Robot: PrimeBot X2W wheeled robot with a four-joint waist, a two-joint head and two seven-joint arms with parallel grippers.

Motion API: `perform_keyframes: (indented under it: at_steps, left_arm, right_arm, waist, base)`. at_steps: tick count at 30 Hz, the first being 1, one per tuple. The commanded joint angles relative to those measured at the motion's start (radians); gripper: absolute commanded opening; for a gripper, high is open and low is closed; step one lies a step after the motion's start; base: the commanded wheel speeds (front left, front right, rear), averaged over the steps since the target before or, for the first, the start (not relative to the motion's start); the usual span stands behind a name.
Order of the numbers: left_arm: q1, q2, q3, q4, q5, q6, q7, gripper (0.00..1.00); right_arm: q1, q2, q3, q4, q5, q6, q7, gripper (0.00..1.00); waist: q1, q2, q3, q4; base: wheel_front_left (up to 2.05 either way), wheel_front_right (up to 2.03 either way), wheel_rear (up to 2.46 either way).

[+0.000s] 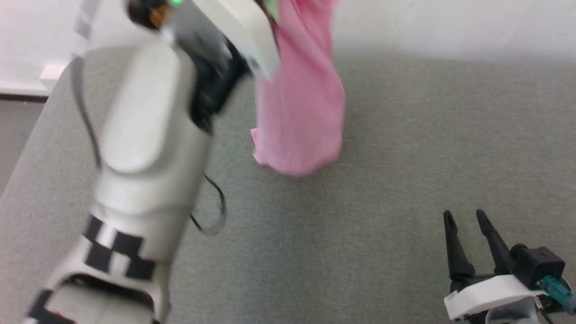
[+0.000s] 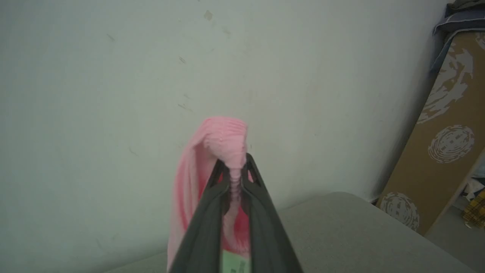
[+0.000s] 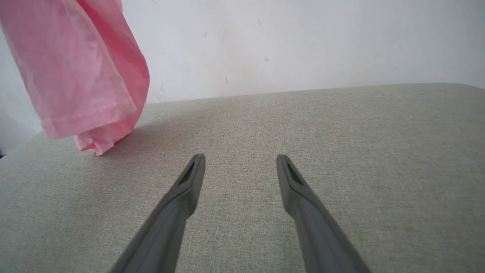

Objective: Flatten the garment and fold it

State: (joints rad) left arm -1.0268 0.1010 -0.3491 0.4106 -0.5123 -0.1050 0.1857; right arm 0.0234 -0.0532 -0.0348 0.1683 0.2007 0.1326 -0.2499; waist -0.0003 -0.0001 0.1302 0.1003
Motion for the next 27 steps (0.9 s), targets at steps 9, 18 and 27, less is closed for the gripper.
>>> perform_keyframes:
  at_steps: [9,18,27]
  left_arm:
    - [0.367,-0.045,-0.213,0.213,-0.05,0.015,0.106,0.0]
    - [0.544,-0.05,-0.317,0.287,-0.257,0.092,0.223,0.67]
    - [0.519,-0.051,-0.242,0.103,-0.431,0.133,0.109,1.0]
  right_arm:
    - [0.017,0.003,0.007,0.022,0.022,-0.002,-0.01,1.0]
    - [0.019,0.003,0.011,0.03,0.034,-0.002,-0.011,1.0]
    - [0.041,0.003,0.004,0.033,0.04,-0.002,-0.012,1.0]
  waist:
    - [0.0003,0.0001,-0.05,-0.098]
    - [0.0003,0.0001,-0.055,-0.11]
    - [0.0003,0.0001,-0.102,-0.069]
  base:
    - [0.0,0.0,0.0]
    - [0.0,0.0,0.0]
    - [0.0,0.0,0.0]
